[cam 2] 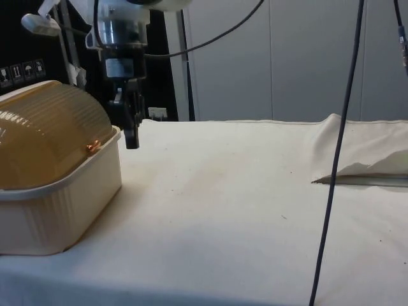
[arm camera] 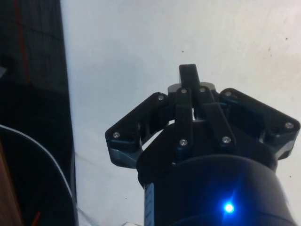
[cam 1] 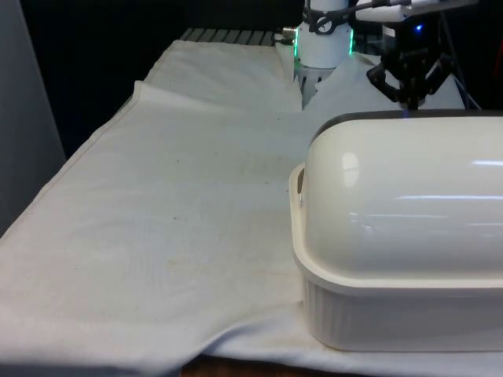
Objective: Open the lid, then close it.
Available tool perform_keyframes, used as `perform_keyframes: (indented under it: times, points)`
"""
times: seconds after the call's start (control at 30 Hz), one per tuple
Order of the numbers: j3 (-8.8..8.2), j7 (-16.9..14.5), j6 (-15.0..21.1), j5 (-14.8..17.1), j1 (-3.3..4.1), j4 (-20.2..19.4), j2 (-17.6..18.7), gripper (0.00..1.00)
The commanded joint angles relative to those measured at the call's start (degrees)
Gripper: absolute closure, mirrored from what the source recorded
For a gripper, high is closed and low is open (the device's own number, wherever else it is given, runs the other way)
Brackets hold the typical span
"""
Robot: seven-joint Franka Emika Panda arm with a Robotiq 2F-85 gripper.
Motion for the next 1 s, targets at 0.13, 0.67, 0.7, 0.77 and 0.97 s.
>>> perform_keyframes:
  times: [0.13,0.67,0.7,0.77,0.97]
  points:
    - [-0.74,0.9,1.6,-1.4,0.17,-1.9,-0.5,1.0]
    - [-1.32,6.2,5.0,-3.7,0.34,-3.8,0.6,1.0]
    - [-1.32,6.6,5.1,-3.7,0.34,-3.8,0.7,1.0]
    - [-1.32,7.0,5.2,-3.8,0.34,-3.8,0.9,1.0]
    - [-1.32,9.2,5.5,-4.2,0.29,-3.9,1.1,1.0]
